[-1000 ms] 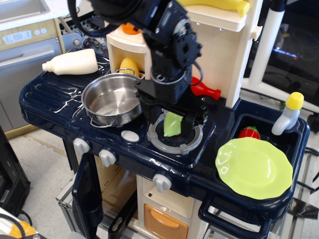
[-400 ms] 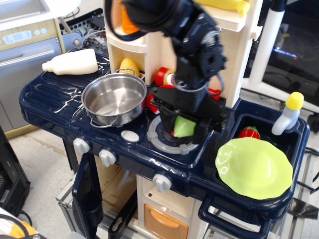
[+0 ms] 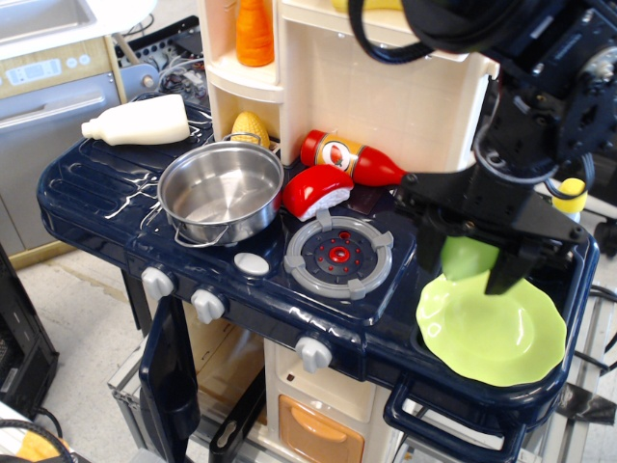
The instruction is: Put pear on plate
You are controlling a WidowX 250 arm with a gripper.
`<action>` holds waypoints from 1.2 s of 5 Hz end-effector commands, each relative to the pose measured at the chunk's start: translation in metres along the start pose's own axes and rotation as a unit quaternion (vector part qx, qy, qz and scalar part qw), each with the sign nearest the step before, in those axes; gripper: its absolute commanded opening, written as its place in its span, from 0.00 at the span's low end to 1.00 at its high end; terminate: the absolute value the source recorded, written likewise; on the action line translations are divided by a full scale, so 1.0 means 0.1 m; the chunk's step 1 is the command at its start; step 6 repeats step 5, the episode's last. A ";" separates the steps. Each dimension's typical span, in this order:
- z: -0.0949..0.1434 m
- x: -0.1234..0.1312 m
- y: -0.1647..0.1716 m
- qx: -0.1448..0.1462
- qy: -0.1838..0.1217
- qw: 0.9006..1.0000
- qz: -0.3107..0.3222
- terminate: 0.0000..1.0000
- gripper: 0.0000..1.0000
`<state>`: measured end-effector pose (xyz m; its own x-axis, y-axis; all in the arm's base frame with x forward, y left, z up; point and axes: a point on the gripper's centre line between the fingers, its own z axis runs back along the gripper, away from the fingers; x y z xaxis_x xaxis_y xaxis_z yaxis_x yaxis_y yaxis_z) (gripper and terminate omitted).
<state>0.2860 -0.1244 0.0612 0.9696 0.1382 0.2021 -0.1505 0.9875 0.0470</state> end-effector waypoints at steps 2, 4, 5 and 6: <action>-0.30 0.04 -0.18 -0.084 -0.023 0.996 -0.031 0.00 1.00; -0.30 0.04 -0.18 -0.084 -0.023 0.996 -0.031 0.00 1.00; -0.30 0.04 -0.18 -0.084 -0.023 0.996 -0.031 1.00 1.00; -0.30 0.04 -0.18 -0.084 -0.023 0.996 -0.031 1.00 1.00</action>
